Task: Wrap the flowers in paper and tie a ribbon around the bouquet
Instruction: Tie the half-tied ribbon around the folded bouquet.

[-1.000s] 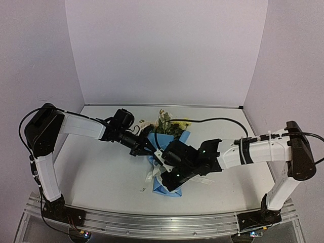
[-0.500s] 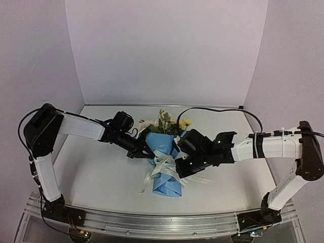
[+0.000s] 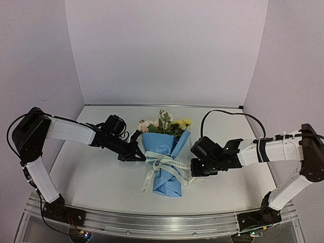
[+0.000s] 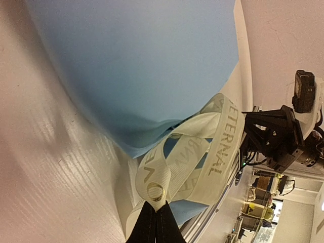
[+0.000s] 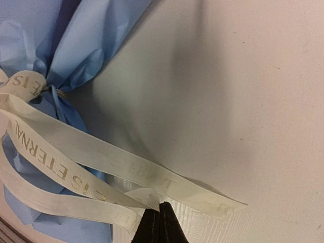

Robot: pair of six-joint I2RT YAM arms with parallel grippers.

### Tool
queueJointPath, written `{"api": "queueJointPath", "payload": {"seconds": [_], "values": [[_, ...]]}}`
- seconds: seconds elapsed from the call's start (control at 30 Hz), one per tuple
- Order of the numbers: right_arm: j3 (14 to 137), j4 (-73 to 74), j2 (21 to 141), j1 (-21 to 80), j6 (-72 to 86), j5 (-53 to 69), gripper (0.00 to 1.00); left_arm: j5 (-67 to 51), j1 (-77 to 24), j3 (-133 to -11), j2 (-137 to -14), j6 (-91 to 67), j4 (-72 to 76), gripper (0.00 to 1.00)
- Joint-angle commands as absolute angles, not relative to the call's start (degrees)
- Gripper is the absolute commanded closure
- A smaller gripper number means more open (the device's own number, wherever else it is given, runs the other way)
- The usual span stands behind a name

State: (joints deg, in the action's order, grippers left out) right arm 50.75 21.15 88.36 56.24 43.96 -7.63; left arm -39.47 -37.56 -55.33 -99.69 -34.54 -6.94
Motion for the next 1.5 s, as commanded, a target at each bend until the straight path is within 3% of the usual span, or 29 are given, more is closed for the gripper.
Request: {"api": "queueJointPath", "payload": {"seconds": [0.0,0.93,1.47], "values": [[47.9,17.8,84.6,55.9,48.7,-14.4,1.00,-34.4,-37.2,-52.5,-95.0,-35.2,-5.0,1.00],[43.6,16.4,82.7,50.5,52.0,-20.8,1.00,-25.6,-33.0,-45.0,-89.6,-39.0,-5.1,1.00],[44.9,5.3,93.0,47.5,56.8,-8.4,1.00,-33.7,-32.6,-48.4,-92.9,-36.7,-0.3,1.00]]}}
